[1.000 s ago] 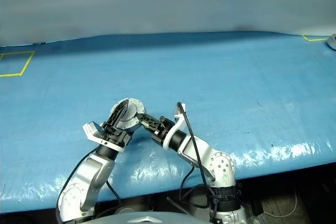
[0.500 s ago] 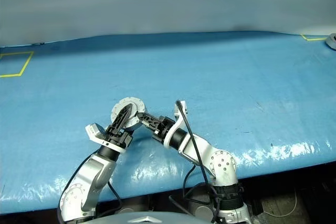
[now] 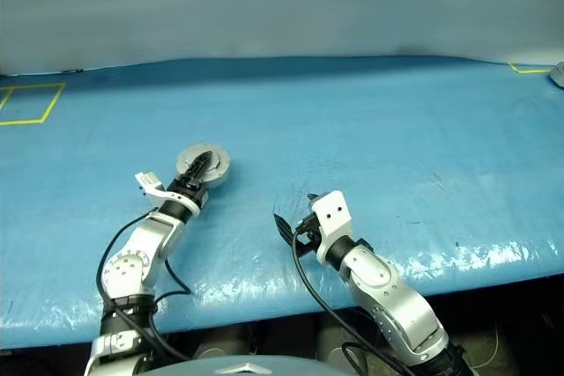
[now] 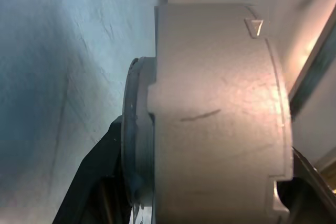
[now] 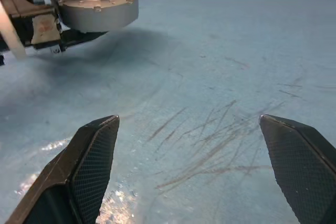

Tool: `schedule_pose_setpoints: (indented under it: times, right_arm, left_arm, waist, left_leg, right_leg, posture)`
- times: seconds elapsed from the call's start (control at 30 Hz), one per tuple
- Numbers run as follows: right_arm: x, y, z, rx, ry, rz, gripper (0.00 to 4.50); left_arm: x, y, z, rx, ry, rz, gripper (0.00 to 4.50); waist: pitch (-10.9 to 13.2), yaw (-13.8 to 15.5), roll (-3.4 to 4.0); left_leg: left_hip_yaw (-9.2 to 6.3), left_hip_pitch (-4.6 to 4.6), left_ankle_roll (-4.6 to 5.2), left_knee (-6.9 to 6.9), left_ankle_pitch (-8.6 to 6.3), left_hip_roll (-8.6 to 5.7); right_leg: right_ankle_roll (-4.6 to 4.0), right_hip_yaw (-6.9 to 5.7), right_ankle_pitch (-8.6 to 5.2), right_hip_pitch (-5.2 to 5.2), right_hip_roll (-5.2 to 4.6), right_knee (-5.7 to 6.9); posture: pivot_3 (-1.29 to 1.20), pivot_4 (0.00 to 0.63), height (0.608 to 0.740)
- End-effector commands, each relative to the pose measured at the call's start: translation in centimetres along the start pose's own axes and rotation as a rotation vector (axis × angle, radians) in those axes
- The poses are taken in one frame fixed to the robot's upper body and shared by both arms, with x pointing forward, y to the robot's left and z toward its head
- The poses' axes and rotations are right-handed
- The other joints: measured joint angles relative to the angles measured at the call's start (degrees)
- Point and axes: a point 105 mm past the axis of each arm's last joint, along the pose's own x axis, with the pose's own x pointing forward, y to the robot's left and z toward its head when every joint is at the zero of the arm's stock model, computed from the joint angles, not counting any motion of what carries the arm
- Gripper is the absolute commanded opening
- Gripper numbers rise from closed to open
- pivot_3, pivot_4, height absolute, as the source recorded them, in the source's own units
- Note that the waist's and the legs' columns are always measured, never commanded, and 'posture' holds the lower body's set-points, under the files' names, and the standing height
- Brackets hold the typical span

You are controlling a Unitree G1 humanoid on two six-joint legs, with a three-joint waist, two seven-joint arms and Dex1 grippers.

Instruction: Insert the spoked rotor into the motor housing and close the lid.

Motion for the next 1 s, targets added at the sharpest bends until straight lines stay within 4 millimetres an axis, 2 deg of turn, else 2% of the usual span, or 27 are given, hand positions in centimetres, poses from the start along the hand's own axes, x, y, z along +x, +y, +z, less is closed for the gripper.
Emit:
schedule_pose_setpoints:
  times: [0.03,0.3,0.5,0.63,0.83,0.87,1.0]
  right_arm:
    - [-0.1,-0.1,0.5,-0.042,-0.073,-0.038,4.5]
    - [0.3,0.0,-0.3,-0.091,-0.102,-0.104,4.5]
    - [0.4,0.0,-0.6,-0.08,-0.091,-0.108,4.5]
    - [0.3,0.0,-0.8,-0.047,-0.081,-0.11,4.5]
    - [0.4,0.3,-0.8,-0.039,-0.077,-0.103,4.5]
    - [0.5,0.4,-0.8,-0.031,-0.076,-0.098,4.5]
    - [0.6,0.7,-0.8,-0.026,-0.075,-0.083,4.5]
  left_arm:
    - [2.4,-2.1,1.5,0.079,-0.024,-0.06,2.36]
    - [7.3,-2.8,2.6,0.199,-0.02,0.002,2.36]
    - [8.5,-1.5,2.5,0.258,-0.003,0.122,2.36]
    - [8.0,-0.1,2.4,0.296,0.032,0.171,2.36]
    - [5.9,2.5,3.0,0.324,0.11,0.229,4.3]
    - [4.9,3.4,3.2,0.327,0.128,0.255,4.48]
    - [1.6,5.3,3.8,0.321,0.172,0.31,4.48]
  waist:
    - [-0.01,-0.14,-0.03]
    - [0.0,-0.34,-0.13]
    - [0.0,-0.73,-0.13]
    - [-0.01,-0.9,-0.14]
    - [-0.03,-1.54,-0.14]
    - [-0.07,-1.72,-0.14]
    - [-0.3,-2.96,-0.06]
  left_leg:
    - [0.01,0.0,-0.05,0.01,0.03,0.01]
    - [0.02,-0.06,-0.06,0.04,0.04,-0.04]
    - [-0.08,-0.09,-0.06,0.02,0.03,-0.02]
    - [-0.12,-0.05,-0.06,0.03,0.03,-0.02]
    - [0.06,0.38,-0.04,0.06,0.02,-0.01]
    - [0.13,0.62,0.16,-0.02,-0.11,0.05]
    - [0.26,1.01,0.08,-0.17,-0.06,0.28]
  right_leg:
    - [-0.14,0.02,0.1,0.0,0.02,0.0]
    - [-0.12,0.04,0.13,-0.08,0.01,-0.03]
    - [-0.13,0.05,0.12,-0.15,0.0,-0.02]
    - [-0.13,0.06,0.12,-0.14,-0.02,0.06]
    - [-0.16,0.25,0.08,0.04,-0.07,0.49]
    - [-0.13,0.33,0.02,0.2,-0.09,0.55]
    - [0.07,0.54,-0.13,0.32,-0.05,0.74]
  posture:
    - [0.0,0.15,0.74]
    - [0.0,0.15,0.74]
    - [0.0,0.15,0.74]
    - [0.0,0.15,0.74]
    - [0.0,0.15,0.74]
    - [0.0,0.15,0.74]
    - [0.0,0.15,0.74]
